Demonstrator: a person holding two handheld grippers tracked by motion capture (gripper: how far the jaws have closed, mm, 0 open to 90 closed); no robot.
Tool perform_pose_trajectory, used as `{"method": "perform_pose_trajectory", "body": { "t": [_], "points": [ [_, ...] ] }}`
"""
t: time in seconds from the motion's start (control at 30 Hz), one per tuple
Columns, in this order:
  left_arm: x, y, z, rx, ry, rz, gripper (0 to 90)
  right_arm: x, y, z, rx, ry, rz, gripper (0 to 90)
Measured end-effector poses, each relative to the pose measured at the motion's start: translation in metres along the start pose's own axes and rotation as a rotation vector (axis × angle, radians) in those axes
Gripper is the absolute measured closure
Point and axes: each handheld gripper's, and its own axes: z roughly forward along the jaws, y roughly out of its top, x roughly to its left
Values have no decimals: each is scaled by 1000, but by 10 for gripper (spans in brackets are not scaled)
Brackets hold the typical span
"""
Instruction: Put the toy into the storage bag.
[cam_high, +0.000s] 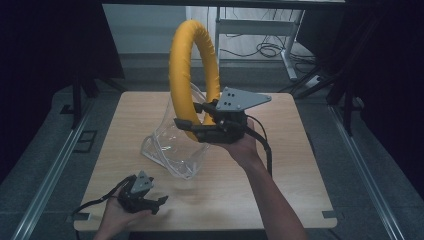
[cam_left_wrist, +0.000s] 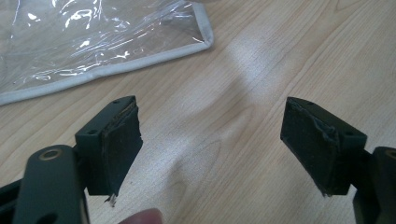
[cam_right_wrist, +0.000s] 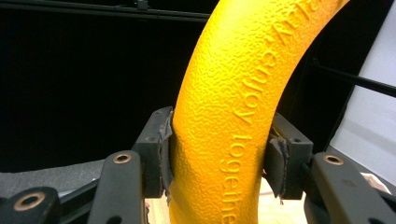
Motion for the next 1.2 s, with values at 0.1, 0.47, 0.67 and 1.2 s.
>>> {"method": "perform_pose_trajectory", "body": {
  "t": [0.1,0.47,0.67,1.2],
  "points": [
    [0,0,0,1,1,0,201,3,1,5,-6,17,5,495],
    [1,0,-1,2,4,2,202,4,-3,25,-23,72,24,494],
    [0,0,-1,-3,4,-4,201,5,-4,31,-33,93,34,494],
    [0,0,-2,-1,5,-3,201,6,-13,47,-35,127,74,493]
  ]
}}
